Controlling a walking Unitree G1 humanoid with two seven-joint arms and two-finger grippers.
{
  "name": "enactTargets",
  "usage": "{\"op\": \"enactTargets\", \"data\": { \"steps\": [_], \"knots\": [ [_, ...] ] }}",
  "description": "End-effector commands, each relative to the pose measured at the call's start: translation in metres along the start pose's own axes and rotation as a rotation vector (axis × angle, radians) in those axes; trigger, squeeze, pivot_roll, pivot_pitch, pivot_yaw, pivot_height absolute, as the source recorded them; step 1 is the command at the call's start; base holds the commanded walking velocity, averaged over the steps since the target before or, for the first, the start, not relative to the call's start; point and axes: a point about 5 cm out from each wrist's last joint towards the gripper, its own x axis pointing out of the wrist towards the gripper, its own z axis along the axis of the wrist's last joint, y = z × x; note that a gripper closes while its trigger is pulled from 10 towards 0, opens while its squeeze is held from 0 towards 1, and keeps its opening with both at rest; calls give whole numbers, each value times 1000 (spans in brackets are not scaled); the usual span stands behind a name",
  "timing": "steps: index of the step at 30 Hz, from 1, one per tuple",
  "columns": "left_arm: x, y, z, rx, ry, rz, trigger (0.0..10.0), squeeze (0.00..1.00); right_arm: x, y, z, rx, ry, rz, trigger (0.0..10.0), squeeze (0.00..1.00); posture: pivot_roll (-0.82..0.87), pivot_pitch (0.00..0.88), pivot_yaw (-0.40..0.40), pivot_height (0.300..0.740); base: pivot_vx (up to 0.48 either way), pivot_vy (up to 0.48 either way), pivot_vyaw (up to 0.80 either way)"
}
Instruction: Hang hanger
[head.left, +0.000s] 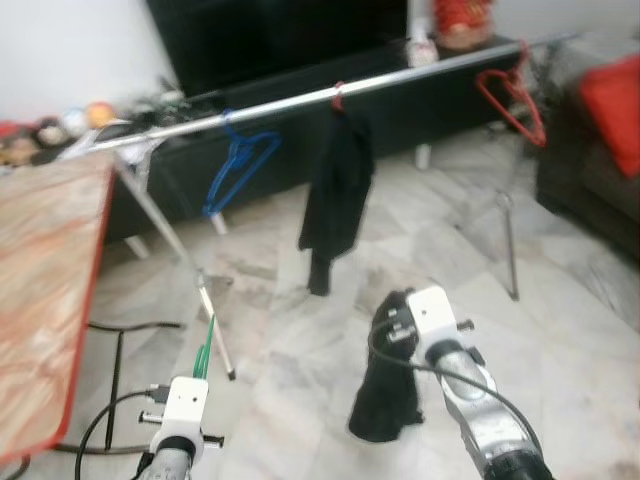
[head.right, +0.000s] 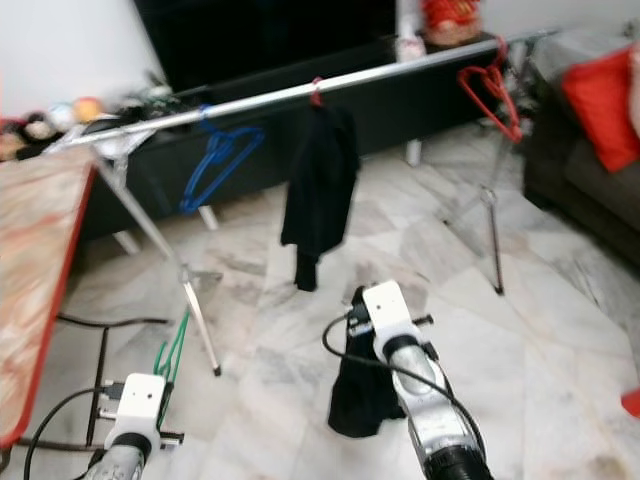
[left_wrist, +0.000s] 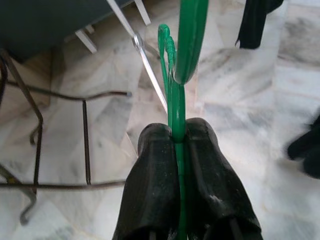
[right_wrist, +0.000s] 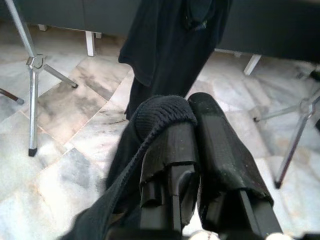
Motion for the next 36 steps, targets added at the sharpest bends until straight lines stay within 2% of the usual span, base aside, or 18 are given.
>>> {"op": "enactTargets", "data": {
  "steps": [1,3,14,26,31,35,36],
  "knots": [
    [2,7,2,5,1,15,10000,0,2,4,10,5,-37,11,10000,0,-131,0,106,740,-352,0,712],
    [2,7,2,4,0,15,10000,0,3,4,11,5,-38,11,10000,0,-131,0,106,740,-352,0,706],
    [2,6,3,4,-3,13,10000,0,6,1,12,46,-24,-8,10000,0,-126,0,104,740,-356,0,0],
    [5,4,15,7,-41,-23,10000,0,12,-1,15,0,14,-7,10000,0,-122,0,101,740,-354,0,0],
    [8,2,25,16,-69,-61,10000,0,16,-1,24,1,3,-6,10000,0,-121,0,103,740,-131,0,0],
    [9,-2,37,16,-89,-133,10000,0,21,-1,30,1,6,-3,10000,0,-121,0,103,740,0,0,0],
    [9,-6,42,29,-98,-186,10000,0,24,0,33,-11,14,5,10000,0,-116,0,101,740,0,0,0]
  ]
}}
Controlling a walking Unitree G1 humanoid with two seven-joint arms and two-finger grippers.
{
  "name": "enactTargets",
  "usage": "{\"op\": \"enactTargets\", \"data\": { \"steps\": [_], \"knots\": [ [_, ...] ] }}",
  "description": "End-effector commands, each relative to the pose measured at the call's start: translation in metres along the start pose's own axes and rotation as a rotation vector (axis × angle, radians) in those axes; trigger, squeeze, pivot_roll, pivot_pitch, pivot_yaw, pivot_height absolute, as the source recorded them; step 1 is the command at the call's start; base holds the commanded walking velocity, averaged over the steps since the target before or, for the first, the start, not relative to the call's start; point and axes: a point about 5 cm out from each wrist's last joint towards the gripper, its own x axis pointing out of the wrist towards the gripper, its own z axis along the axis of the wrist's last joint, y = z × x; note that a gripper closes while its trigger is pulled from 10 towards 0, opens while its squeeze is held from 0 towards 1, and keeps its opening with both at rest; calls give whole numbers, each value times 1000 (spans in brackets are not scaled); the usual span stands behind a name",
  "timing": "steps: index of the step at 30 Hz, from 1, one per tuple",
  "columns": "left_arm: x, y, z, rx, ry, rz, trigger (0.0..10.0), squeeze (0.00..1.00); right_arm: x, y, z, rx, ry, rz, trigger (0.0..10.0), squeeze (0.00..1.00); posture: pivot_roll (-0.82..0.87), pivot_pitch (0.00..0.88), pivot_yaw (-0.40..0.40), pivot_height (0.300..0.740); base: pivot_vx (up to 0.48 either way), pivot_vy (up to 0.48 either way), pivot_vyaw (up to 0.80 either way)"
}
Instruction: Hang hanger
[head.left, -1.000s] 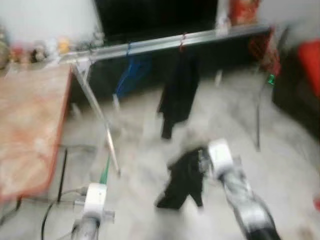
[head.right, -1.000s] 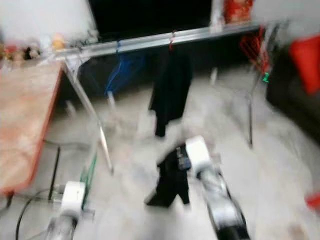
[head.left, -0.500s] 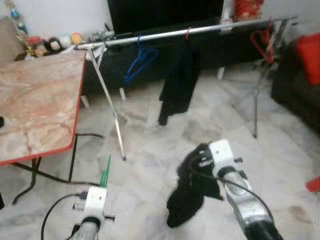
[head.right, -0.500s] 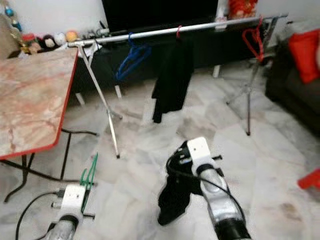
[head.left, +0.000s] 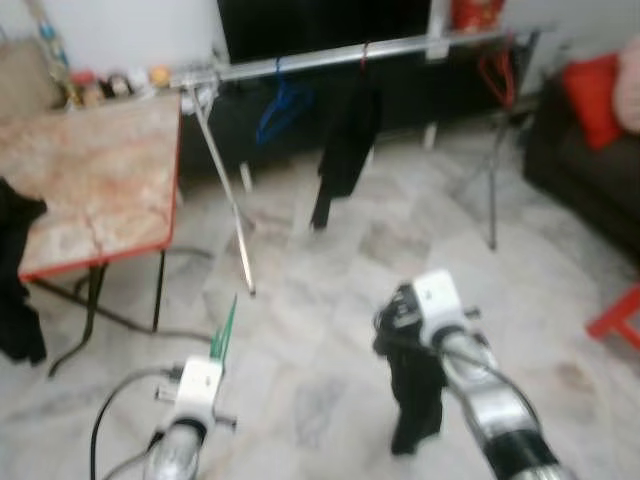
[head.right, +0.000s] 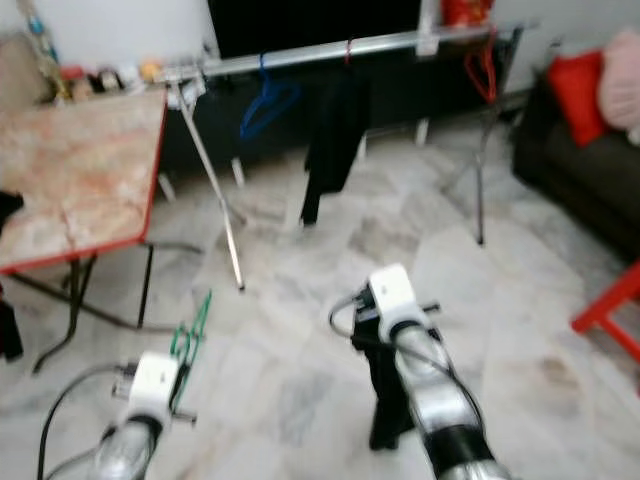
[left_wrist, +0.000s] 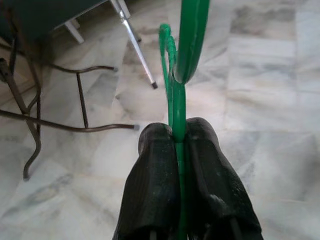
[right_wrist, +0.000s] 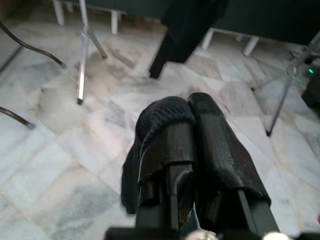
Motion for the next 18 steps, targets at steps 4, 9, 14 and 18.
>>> {"op": "enactTargets", "data": {
  "steps": [4,9,14,18],
  "knots": [
    [2,-10,20,32,-35,-150,10000,0,12,-1,16,-44,3,13,10000,0,-114,0,103,740,0,0,0],
    [2,-14,25,110,-17,-249,10000,0,19,0,26,-66,-13,8,10000,0,-112,0,111,740,0,0,0],
    [-6,-19,28,198,30,-436,10000,0,28,-4,41,-125,-24,-39,10000,0,-115,0,119,740,0,0,0],
    [-13,-18,34,272,58,-574,10000,0,34,-2,53,-156,-43,-38,10000,0,-114,0,123,740,0,0,0]
  ]
}}
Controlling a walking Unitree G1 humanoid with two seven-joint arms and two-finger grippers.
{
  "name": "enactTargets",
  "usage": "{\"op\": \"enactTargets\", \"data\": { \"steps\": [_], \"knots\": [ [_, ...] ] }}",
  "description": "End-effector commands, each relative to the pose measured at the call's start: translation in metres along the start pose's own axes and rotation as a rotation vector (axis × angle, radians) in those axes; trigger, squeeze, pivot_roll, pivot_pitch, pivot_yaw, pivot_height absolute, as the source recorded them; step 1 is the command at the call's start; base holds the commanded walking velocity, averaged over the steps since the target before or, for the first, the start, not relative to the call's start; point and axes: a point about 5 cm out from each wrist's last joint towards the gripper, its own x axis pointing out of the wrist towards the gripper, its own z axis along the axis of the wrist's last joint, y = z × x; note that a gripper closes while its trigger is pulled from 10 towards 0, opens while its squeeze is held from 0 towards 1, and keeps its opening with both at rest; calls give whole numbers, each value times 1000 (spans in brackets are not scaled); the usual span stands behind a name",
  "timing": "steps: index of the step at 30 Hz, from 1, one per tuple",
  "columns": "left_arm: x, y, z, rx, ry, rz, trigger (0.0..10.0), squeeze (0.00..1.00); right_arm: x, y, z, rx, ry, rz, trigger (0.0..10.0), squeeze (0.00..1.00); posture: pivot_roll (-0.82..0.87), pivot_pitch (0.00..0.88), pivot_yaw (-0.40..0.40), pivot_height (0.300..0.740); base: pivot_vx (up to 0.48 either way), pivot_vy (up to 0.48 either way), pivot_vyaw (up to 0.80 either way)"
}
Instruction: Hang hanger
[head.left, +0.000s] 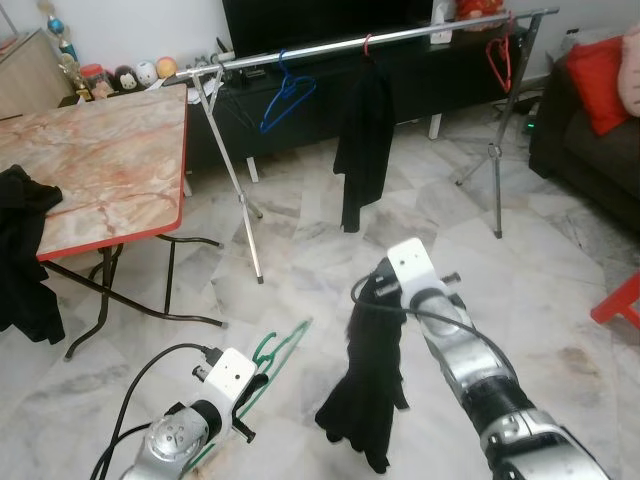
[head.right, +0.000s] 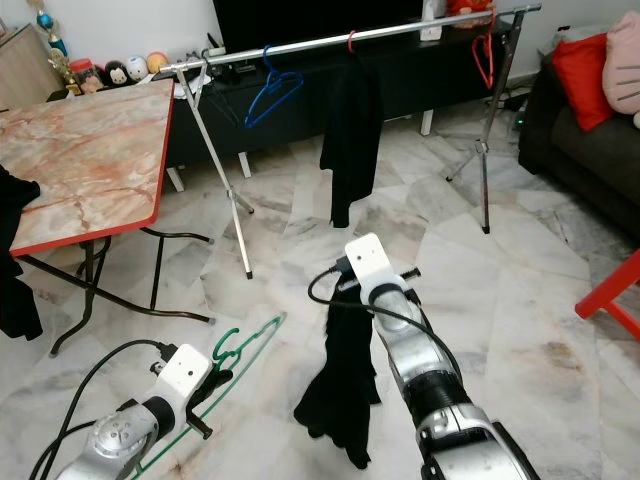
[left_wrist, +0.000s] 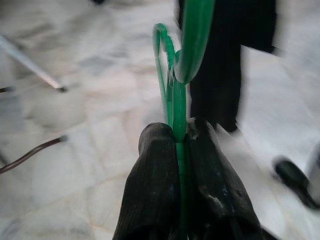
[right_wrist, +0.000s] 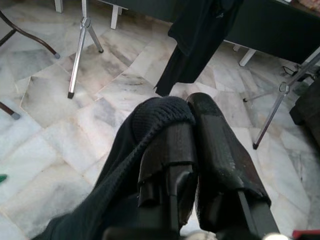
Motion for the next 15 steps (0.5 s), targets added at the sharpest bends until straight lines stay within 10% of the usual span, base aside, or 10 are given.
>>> {"op": "enactTargets", "data": {
  "steps": [1,8,15],
  "knots": [
    [-3,-1,0,25,25,-37,10000,0,3,2,11,-13,-37,-1,10000,0,-114,0,123,740,0,0,0],
    [-11,-8,28,46,13,-302,10000,0,10,19,24,-100,-61,74,10000,0,-97,0,113,740,0,0,0],
    [-6,-6,44,51,-43,-299,10000,0,10,19,24,-107,-58,88,10000,0,-101,0,111,740,0,0,0]
  ]
}}
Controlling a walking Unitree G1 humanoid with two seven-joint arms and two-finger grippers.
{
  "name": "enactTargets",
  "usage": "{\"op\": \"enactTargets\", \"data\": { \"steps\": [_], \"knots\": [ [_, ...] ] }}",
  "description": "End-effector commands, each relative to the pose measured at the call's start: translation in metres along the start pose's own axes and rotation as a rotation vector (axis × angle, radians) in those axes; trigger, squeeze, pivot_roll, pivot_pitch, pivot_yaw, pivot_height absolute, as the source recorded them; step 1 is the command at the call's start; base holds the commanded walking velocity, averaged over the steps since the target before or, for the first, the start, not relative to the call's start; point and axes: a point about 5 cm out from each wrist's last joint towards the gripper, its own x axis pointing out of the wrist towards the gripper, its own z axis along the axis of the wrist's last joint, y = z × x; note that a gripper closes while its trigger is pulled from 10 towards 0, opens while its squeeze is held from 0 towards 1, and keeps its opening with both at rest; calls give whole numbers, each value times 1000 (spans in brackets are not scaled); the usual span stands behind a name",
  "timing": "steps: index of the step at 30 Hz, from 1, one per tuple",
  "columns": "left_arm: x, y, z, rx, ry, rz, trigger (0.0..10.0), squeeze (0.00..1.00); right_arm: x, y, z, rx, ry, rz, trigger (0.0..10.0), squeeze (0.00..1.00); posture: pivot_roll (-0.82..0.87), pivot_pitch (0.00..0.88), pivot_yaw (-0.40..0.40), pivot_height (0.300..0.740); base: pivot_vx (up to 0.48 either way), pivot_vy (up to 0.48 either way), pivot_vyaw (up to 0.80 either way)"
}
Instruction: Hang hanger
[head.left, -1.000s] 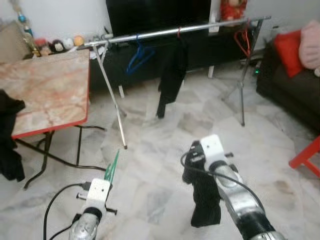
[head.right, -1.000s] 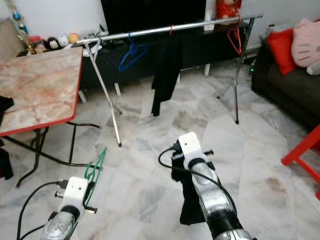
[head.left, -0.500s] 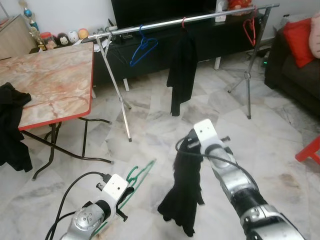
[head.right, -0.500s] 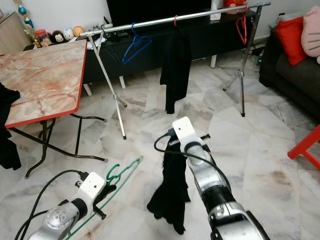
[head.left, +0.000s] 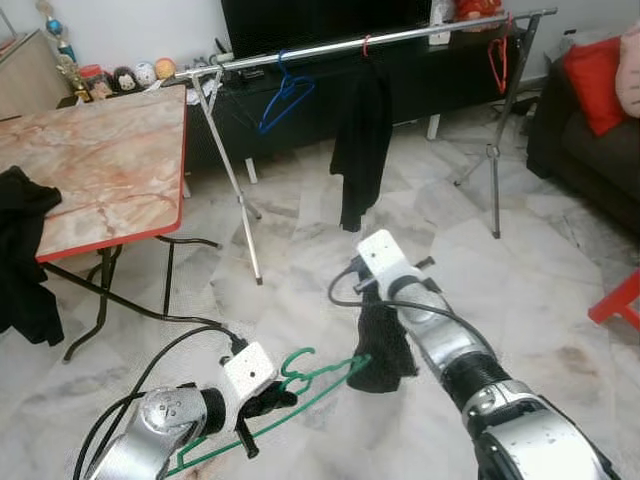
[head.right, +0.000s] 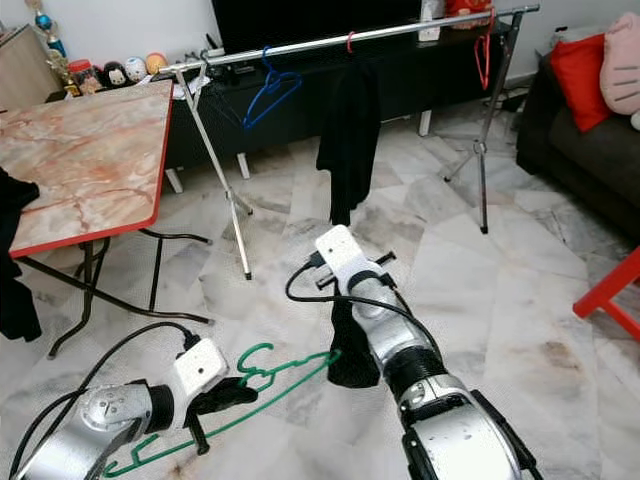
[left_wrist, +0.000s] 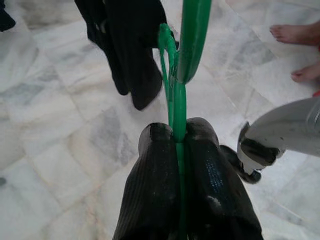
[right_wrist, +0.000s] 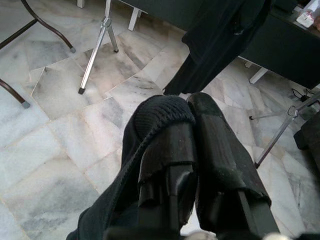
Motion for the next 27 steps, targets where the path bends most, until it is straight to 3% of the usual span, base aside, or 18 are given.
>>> {"op": "enactTargets", "data": {
  "steps": [1,6,16,27],
  "knots": [
    [1,4,4,14,-11,12,10000,0,3,-1,12,-5,-42,9,10000,0,-104,0,111,740,0,0,0],
    [7,8,20,-4,-69,46,10000,0,3,2,6,-13,-28,23,10000,0,-100,0,108,740,0,0,0],
    [13,-5,30,-4,-88,-33,10000,0,2,3,-2,-17,-3,33,10000,0,-89,0,97,740,0,0,0],
    [22,13,28,13,-50,176,10000,0,2,0,-2,-16,-5,33,10000,0,-84,0,97,740,0,0,0]
  ]
}}
